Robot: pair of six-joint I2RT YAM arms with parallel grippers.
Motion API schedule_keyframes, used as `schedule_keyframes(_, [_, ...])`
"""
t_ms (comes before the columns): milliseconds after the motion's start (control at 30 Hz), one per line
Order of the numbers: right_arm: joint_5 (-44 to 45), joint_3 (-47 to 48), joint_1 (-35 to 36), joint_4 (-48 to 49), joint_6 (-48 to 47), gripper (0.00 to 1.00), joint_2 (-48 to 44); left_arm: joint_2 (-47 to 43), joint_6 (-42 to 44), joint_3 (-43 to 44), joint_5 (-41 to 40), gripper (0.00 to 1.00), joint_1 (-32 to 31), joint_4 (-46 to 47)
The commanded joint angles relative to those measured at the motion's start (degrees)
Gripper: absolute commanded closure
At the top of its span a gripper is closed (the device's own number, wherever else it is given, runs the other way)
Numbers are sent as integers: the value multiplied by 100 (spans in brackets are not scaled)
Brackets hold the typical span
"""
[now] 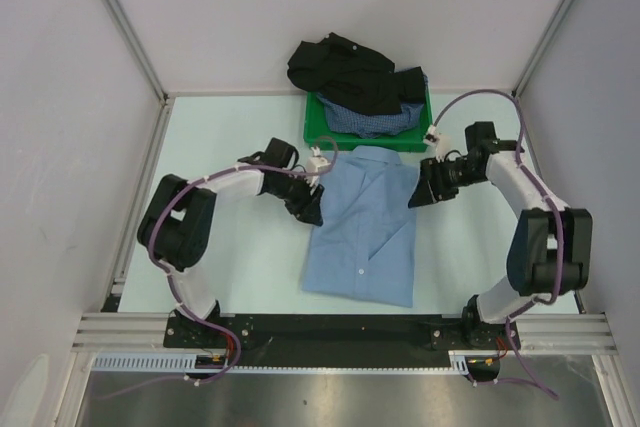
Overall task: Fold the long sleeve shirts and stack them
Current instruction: Fold the shirt
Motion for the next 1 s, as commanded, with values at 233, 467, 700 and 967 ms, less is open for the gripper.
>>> schedule_keyframes(233, [-1894,-1694,2124,3036,3431,55,-1212,-2393,-3091,-1850,2722,39,99,1810])
schedule_keyframes(467, [-1349,-2871,2689,5482,4851,56,-554,-2933,-4816,-3583,2241,35,-938,3884])
schedule_keyframes(700, [-962,-3094,2303,5949,5002,60,756,-588,-4605,-3066,1809,36,-607,3781])
schedule_keyframes(967, [-829,-2961,1968,5087,4307,61,804,-969,-3852,-3188,2545,35,-316,3571])
